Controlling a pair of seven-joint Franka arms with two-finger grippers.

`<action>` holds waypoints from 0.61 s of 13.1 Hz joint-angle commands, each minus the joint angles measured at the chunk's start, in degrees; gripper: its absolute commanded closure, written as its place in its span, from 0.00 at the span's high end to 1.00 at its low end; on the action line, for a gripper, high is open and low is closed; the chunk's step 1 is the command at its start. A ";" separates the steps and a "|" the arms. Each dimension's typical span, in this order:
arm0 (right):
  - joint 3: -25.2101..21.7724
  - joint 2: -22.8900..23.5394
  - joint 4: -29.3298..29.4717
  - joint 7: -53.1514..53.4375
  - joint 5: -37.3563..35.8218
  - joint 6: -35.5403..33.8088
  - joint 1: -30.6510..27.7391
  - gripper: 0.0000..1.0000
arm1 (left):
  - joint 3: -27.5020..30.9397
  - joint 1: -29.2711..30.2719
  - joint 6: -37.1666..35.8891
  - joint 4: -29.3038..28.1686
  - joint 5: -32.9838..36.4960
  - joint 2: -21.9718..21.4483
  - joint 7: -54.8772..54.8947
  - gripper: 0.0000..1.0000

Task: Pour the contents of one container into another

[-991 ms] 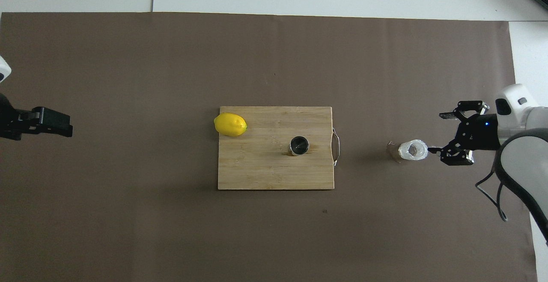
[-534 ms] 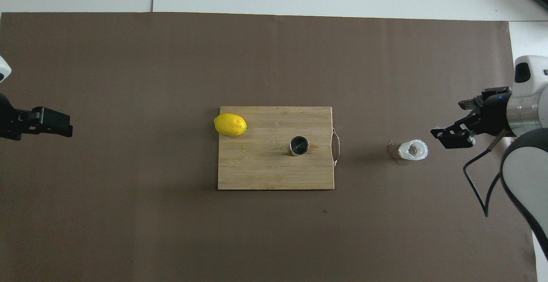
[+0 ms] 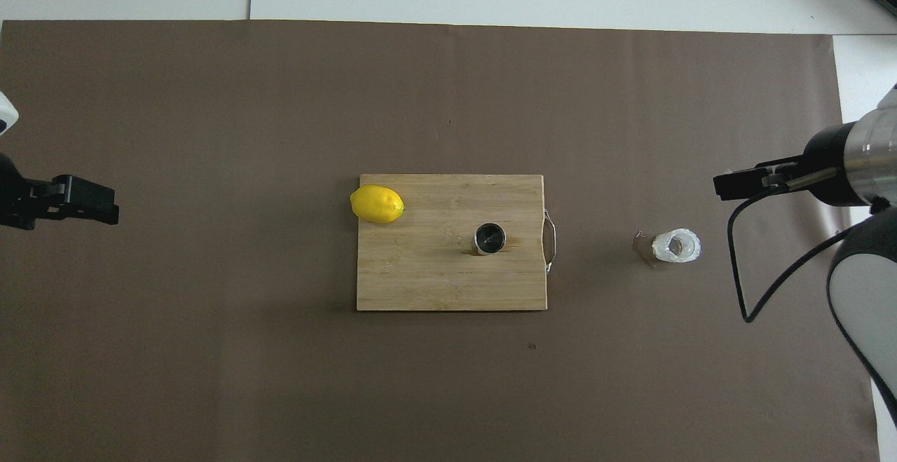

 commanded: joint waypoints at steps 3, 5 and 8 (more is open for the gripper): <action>0.50 4.12 7.60 10.04 -1.89 -6.67 0.55 1.00 | -0.09 0.06 -0.60 -0.44 0.97 -0.88 -0.09 1.00; 0.59 2.98 6.02 14.52 -1.71 -8.87 0.81 1.00 | -0.09 0.06 -0.60 -0.44 0.97 -0.88 -0.18 1.00; 0.59 2.54 6.01 15.77 -1.80 -10.81 0.73 1.00 | -0.09 0.06 -0.60 -0.44 0.97 -0.88 -0.18 1.00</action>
